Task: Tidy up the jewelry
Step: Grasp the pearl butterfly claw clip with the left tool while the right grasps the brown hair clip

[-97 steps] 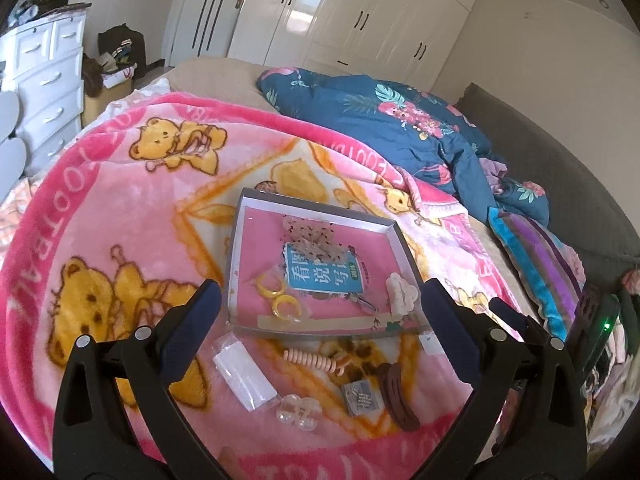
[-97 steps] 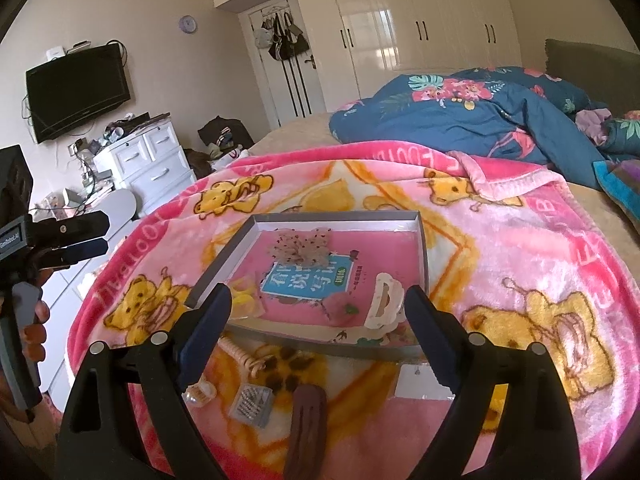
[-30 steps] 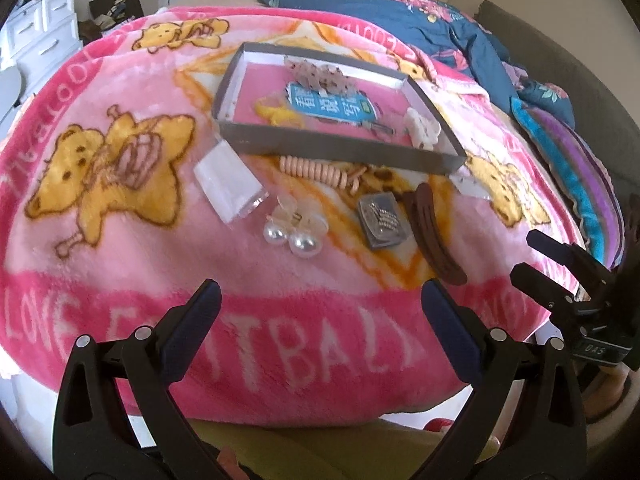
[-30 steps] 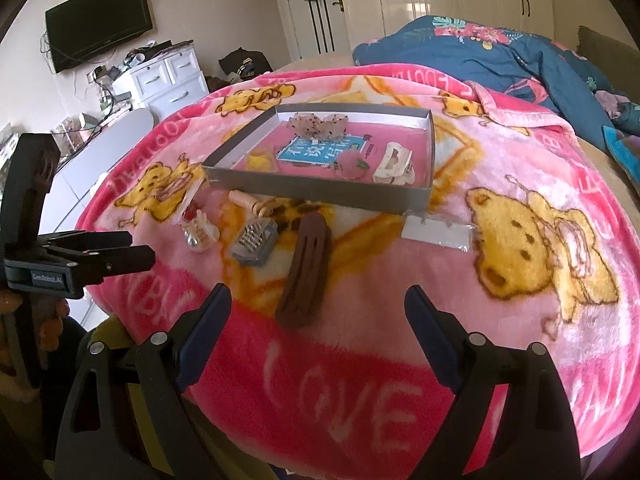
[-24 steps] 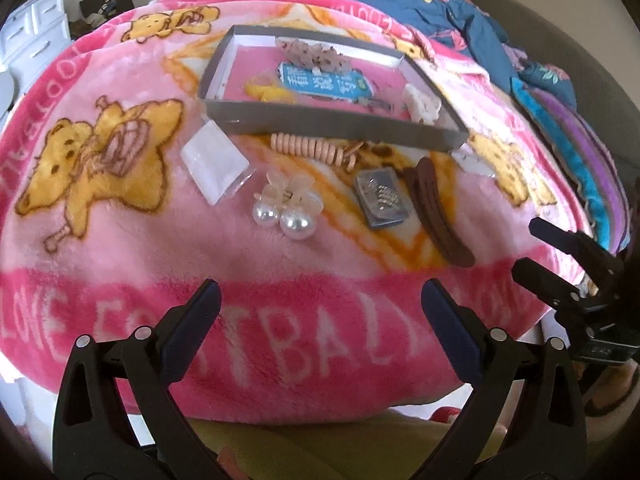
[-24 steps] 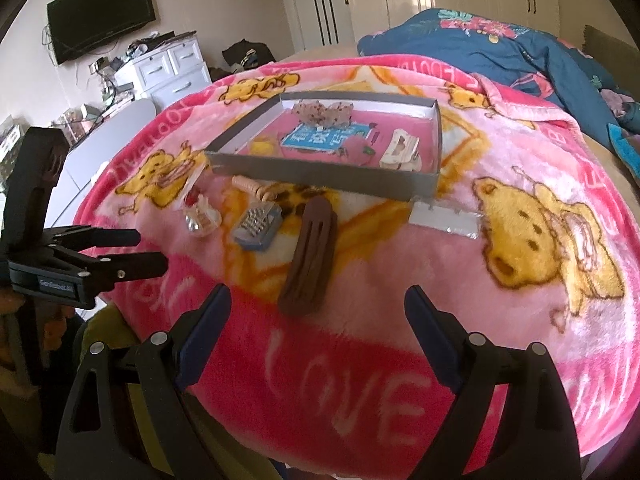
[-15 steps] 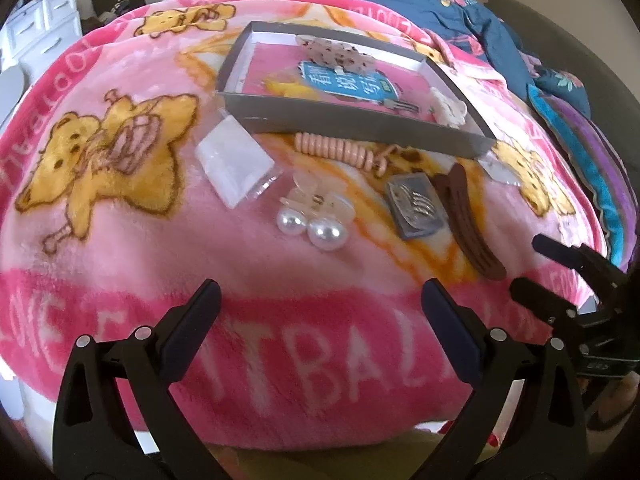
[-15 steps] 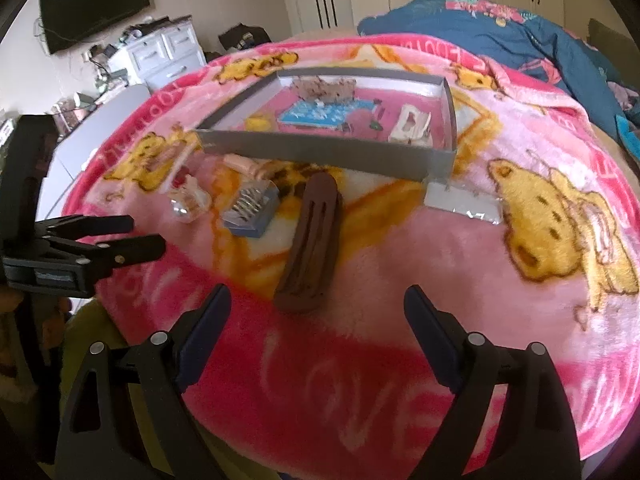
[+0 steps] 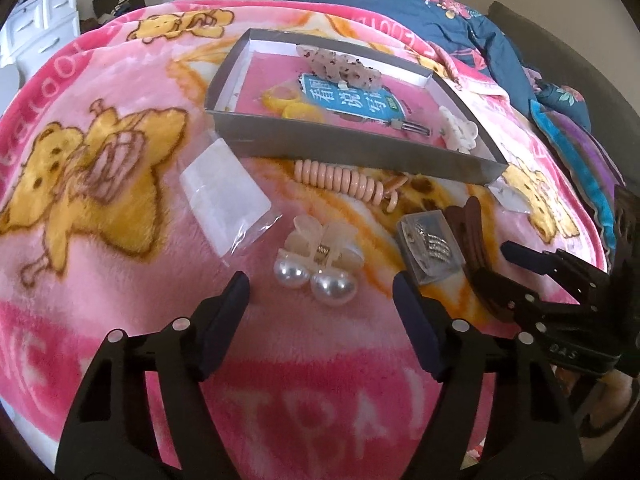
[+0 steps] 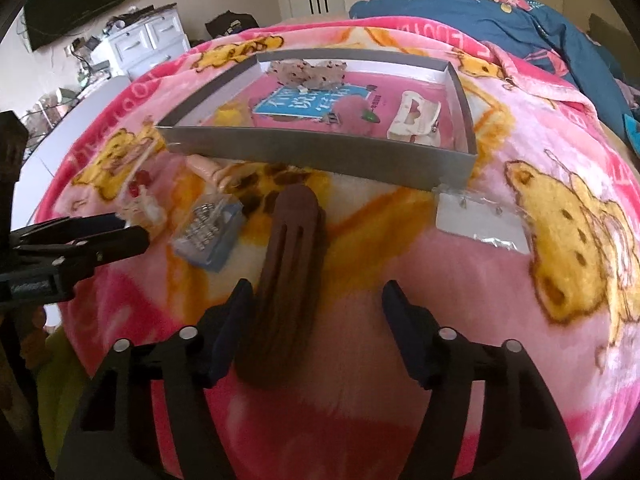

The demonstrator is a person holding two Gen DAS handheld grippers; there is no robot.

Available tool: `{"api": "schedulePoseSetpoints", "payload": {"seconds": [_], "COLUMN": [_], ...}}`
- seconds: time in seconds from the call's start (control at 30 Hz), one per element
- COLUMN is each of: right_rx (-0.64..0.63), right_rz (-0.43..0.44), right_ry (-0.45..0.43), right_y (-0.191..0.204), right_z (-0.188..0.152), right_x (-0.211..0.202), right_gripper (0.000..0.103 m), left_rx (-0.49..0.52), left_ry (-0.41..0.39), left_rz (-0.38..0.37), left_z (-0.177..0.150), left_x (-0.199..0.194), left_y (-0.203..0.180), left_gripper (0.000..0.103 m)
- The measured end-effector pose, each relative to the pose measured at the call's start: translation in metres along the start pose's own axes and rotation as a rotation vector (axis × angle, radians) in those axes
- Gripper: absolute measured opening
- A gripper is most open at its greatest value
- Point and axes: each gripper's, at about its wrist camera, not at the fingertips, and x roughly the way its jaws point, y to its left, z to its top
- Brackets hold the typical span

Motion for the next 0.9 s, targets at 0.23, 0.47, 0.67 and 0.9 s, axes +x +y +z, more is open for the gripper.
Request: {"api": "schedulePoseSetpoints", "payload": {"seconds": [0.23, 0.47, 0.67, 0.9], "right_rx": [-0.014, -0.038, 0.009, 0.052], "right_rz": [-0.025, -0.048, -0.027, -0.043], "right_ry": [-0.005, -0.025, -0.04, -0.067], "right_y": [0.005, 0.003, -0.013, -0.031], "right_z": [0.013, 0.011, 0.006, -0.009], "right_x": [0.015, 0.017, 0.001, -0.027], "right_gripper": [0.06, 0.03, 0.029, 0.029], "left_rx": [-0.002, 0.008, 0.035, 0.032], "left_ry": [-0.003, -0.011, -0.022, -0.039], "left_rz": [0.008, 0.03, 0.046, -0.022], "left_z": [0.005, 0.009, 0.007, -0.004], "left_x": [0.007, 0.014, 0.011, -0.009], "left_y": [0.001, -0.003, -0.01, -0.014], "left_gripper": [0.066, 0.046, 0.04, 0.04]}}
